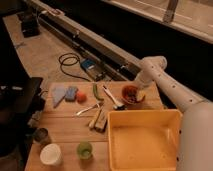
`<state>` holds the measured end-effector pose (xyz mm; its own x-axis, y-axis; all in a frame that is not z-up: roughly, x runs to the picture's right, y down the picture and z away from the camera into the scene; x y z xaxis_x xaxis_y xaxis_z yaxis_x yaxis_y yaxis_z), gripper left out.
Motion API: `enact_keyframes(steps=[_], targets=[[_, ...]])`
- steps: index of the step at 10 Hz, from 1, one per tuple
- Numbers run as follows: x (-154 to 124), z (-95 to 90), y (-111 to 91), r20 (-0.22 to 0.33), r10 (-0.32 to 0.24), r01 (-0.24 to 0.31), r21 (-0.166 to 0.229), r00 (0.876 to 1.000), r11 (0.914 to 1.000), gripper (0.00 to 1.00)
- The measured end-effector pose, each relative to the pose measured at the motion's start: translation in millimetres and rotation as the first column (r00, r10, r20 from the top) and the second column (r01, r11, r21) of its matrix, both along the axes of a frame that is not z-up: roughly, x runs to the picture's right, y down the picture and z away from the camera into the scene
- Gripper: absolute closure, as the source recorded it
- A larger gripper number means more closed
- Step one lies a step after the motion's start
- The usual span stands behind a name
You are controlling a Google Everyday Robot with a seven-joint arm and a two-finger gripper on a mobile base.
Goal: Place grapes in metal cup
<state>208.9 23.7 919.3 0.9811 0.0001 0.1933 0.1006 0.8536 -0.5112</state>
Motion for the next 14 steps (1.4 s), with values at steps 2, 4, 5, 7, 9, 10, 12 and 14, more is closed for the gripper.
enact_keyframes(steps=[2,4,5,7,9,10,12,14], targets=[[-3.2,5.5,3.3,0.012,0.001,-0.001,-0.014,1.000,0.9999,0.26],[-14.0,13.2,9.9,0.037,-0.008,0.010,-0.038,0.999,0.9992,0.26],[-15.7,15.0,12.1,0.042,-0.007,0.009,-0.043,0.999,0.9990,0.30],[-13.7,17.4,22.0,0.047,-0.006,0.009,-0.070,0.999,0.9975,0.51],[-13.9,19.9,24.9,0.050,-0.003,0.007,-0.079,0.999,0.9969,0.67],[-14.3,21.2,26.0,0.051,-0.002,0.006,-0.084,0.999,0.9964,0.78],[-14.4,20.9,26.7,0.052,-0.002,0.006,-0.088,0.999,0.9961,0.81],[-12.5,11.5,17.9,0.047,-0.008,0.011,-0.064,0.999,0.9979,0.81]])
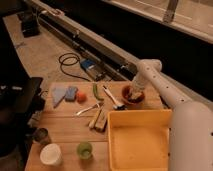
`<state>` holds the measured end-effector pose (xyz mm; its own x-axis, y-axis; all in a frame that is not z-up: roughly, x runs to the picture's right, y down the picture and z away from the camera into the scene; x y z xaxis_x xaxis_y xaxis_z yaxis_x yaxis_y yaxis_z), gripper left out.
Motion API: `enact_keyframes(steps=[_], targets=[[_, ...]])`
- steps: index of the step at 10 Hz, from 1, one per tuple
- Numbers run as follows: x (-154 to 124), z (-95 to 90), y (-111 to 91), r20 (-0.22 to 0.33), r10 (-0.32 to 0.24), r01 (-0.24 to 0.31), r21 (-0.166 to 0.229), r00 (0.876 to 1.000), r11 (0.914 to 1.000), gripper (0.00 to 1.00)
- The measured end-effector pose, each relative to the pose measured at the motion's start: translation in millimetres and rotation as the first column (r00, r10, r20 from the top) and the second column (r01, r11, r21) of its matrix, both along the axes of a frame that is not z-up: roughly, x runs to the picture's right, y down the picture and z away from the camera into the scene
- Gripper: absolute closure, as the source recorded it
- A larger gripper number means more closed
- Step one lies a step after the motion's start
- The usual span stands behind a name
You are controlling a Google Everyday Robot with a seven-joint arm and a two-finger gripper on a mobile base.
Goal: Place grapes in metal cup
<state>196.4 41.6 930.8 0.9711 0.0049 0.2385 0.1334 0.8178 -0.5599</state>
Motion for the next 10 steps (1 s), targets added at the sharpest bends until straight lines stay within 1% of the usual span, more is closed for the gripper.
enact_keyframes(steps=[2,3,5,7,8,9,10], targets=[[2.9,-13.9,-17.1,-0.013,-0.003,0.003,0.040,1.000,0.9992,0.81],[3.3,-26.8,-32.2,-0.018,-0.005,0.006,0.077,1.000,0.9970,0.81],[5.2,-47.5,-52.8,-0.022,0.001,0.002,0.134,1.000,0.9910,0.81],[2.4,-78.0,-76.8,-0.008,0.010,-0.008,0.212,1.000,0.9773,0.81],[-2.7,-89.3,-84.7,0.003,0.009,-0.009,0.240,1.000,0.9707,0.81],[-13.5,-105.1,-94.4,0.025,0.001,-0.008,0.278,1.000,0.9606,0.81],[-31.3,-119.5,-103.2,0.054,-0.013,-0.004,0.310,0.998,0.9506,0.81]])
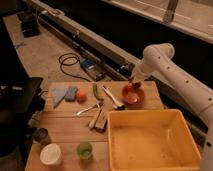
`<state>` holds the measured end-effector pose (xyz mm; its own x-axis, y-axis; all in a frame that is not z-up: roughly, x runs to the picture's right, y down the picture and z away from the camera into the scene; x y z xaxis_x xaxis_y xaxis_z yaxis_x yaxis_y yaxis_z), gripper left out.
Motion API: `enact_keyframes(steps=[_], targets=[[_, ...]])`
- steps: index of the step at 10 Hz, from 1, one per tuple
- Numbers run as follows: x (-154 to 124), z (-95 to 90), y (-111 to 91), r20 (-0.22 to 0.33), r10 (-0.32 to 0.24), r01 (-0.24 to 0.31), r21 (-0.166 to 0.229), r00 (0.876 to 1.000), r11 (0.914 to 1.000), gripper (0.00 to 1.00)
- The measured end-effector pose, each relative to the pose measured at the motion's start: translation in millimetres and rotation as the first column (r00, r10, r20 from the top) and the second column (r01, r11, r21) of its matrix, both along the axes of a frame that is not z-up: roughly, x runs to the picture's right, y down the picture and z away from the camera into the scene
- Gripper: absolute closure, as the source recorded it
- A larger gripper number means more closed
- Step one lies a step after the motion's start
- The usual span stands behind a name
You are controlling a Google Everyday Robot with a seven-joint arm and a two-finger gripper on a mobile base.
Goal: Place grapes in metal cup
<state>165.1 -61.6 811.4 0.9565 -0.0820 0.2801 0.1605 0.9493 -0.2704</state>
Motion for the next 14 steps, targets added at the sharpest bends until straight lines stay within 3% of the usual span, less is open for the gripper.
enact_keyframes(steps=[2,4,12,14], targets=[[-36.8,-15.8,-5.6,0.054,-0.030,0.028,0.038,0.998,0.9989,0.81],[-85.7,-34.2,-1.1,0.133,-0.093,0.084,0.072,0.987,0.9939,0.81],[-87.9,-36.9,-0.4,0.138,-0.104,0.093,0.084,0.985,0.9921,0.81],[-106.9,-51.8,-1.9,0.170,-0.169,0.147,0.132,0.971,0.9803,0.81]])
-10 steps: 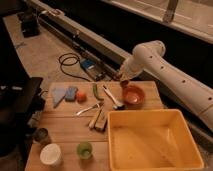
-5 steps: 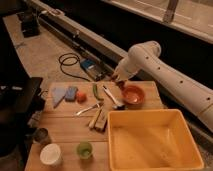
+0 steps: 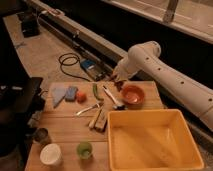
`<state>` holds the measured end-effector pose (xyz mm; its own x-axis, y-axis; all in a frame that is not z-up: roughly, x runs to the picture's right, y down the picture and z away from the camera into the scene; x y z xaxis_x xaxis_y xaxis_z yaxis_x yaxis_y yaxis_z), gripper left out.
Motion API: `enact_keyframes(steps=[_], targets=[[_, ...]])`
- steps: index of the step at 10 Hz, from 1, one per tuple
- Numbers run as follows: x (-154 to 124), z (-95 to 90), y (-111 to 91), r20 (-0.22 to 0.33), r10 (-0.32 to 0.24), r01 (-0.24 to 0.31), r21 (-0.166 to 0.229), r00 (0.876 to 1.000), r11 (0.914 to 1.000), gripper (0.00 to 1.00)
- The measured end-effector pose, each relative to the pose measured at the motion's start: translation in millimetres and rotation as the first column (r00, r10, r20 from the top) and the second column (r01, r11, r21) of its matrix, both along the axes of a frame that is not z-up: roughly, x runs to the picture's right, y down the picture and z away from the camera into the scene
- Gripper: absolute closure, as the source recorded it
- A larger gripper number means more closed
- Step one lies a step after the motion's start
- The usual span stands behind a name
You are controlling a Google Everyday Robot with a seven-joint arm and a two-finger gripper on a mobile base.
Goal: Place grapes in metal cup
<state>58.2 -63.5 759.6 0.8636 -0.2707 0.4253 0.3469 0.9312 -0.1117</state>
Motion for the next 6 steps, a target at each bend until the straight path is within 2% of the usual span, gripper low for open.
enact_keyframes(steps=[1,2,4,5,6], targets=[[-11.9,-6.4,-0.6,0.018,-0.024,0.024,0.016,1.000,0.9996,0.81],[-39.0,-18.2,0.9,0.053,-0.076,0.073,0.045,0.996,0.9963,0.81],[-85.0,-33.0,6.4,0.110,-0.155,0.147,0.076,0.982,0.9862,0.81],[-111.9,-41.0,11.9,0.149,-0.203,0.191,0.091,0.968,0.9774,0.81],[-141.5,-50.7,20.3,0.199,-0.261,0.244,0.106,0.945,0.9638,0.81]])
